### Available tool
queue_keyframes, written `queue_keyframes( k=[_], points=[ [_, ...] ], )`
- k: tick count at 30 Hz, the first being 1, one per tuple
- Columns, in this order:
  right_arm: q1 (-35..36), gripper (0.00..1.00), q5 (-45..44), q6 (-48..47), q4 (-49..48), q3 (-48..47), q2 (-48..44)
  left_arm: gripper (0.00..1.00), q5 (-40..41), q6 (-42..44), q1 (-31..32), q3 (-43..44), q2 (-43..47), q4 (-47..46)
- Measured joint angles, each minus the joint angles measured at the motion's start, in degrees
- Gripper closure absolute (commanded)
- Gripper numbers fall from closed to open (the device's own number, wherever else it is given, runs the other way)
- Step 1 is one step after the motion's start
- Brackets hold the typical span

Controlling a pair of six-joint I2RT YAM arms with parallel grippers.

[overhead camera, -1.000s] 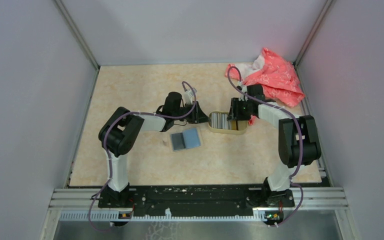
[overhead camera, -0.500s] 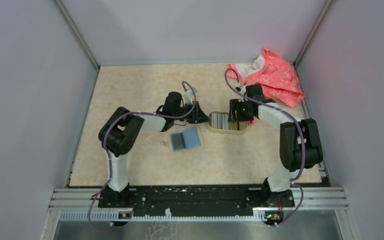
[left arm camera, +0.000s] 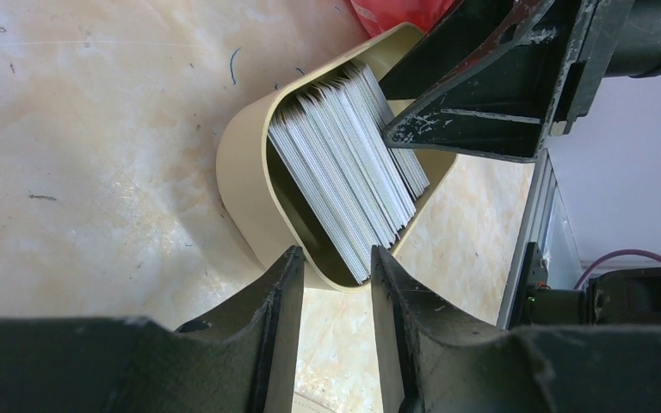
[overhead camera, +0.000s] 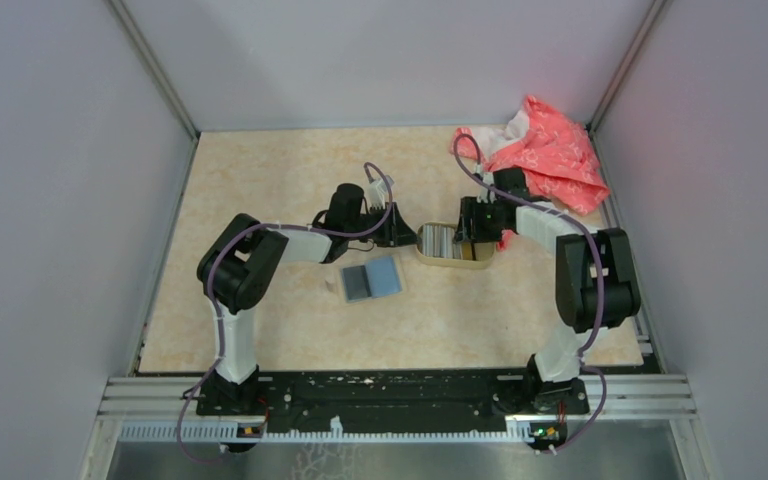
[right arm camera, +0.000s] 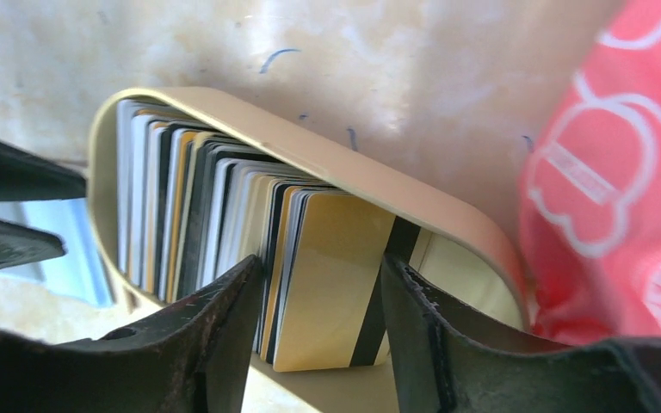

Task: Put the credit cards into the card holder
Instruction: Pick up the credit card from the storage box.

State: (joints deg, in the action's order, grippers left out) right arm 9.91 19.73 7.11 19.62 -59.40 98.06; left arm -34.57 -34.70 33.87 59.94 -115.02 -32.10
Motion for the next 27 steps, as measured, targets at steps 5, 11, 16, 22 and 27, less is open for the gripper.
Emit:
queue_keyframes(
  k=[5,11,16,22,27],
  points=[
    [-0.28,0.49,4.68,1.16,-0.52,0.02,0.07,0.60,0.00,0.00,-0.04,0.00,0.00,0.07],
    [-0.92,0.50,5.84,1.84,-0.24,0.15,0.15,0.59,1.20,0.87,0.00,0.15,0.44,1.64],
    [-1.84,0.51,7.19,2.14,-0.33,0.13,0.76,0.60,4.42,1.77,0.61,0.20,4.20,5.35],
    [-2.12,0.51,7.89,2.14,-0.48,0.09,1.03,0.62,10.93,2.14,3.41,4.28,7.39,12.44],
    [-2.12,0.51,7.98,2.14,-0.50,0.09,1.03,0.58,17.86,2.49,6.08,9.22,7.26,20.37]
  ],
)
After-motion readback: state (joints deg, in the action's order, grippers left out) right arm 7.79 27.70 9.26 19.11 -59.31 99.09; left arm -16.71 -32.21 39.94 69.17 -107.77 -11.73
